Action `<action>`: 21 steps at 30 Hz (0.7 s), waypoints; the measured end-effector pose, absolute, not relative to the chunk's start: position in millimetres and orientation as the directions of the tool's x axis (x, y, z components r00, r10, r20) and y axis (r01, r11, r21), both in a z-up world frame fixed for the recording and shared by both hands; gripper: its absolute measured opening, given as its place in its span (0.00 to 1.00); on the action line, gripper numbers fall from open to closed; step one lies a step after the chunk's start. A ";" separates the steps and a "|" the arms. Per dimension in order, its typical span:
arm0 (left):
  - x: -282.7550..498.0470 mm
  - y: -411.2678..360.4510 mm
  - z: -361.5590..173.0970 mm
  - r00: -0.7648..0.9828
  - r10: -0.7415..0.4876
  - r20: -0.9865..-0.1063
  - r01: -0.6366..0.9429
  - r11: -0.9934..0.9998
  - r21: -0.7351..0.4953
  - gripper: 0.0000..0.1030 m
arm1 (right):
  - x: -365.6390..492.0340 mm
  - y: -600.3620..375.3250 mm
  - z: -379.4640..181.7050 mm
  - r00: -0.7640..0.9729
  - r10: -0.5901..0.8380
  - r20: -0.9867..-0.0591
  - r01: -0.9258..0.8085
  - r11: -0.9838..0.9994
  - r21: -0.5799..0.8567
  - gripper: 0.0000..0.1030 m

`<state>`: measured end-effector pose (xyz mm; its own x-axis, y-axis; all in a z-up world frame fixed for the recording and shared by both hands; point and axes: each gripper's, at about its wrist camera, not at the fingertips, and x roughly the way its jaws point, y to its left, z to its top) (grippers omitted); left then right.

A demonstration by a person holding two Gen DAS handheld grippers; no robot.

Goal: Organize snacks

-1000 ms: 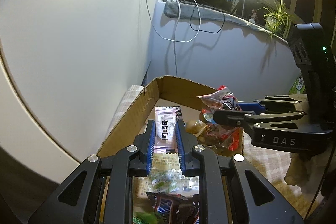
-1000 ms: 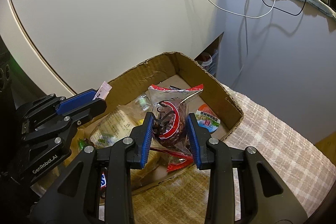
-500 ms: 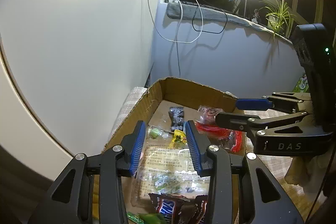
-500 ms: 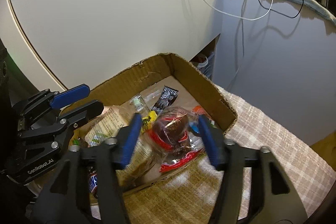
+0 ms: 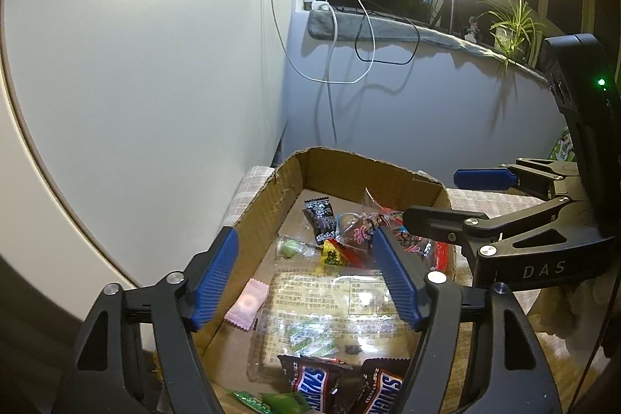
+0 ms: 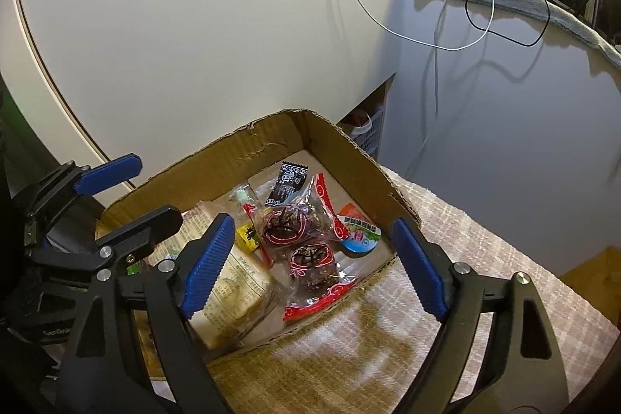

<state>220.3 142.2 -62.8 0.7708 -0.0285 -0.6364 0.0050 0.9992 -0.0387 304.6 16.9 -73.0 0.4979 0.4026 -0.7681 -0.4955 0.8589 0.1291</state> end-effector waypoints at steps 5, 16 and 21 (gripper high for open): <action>219.2 143.1 -63.1 0.773 -0.015 -0.635 -0.005 1.000 -0.029 0.76 | 304.4 14.4 -72.8 0.507 0.396 -0.766 -0.488 0.864 0.123 0.89; 202.4 143.2 -56.0 0.785 -0.002 -0.620 -0.021 0.999 -0.029 0.76 | 288.9 12.8 -68.2 0.530 0.393 -0.751 -0.494 0.864 0.103 0.89; 188.7 140.3 -48.4 0.796 0.005 -0.606 -0.027 0.999 -0.027 0.76 | 271.8 12.0 -59.8 0.554 0.392 -0.734 -0.504 0.860 0.079 0.89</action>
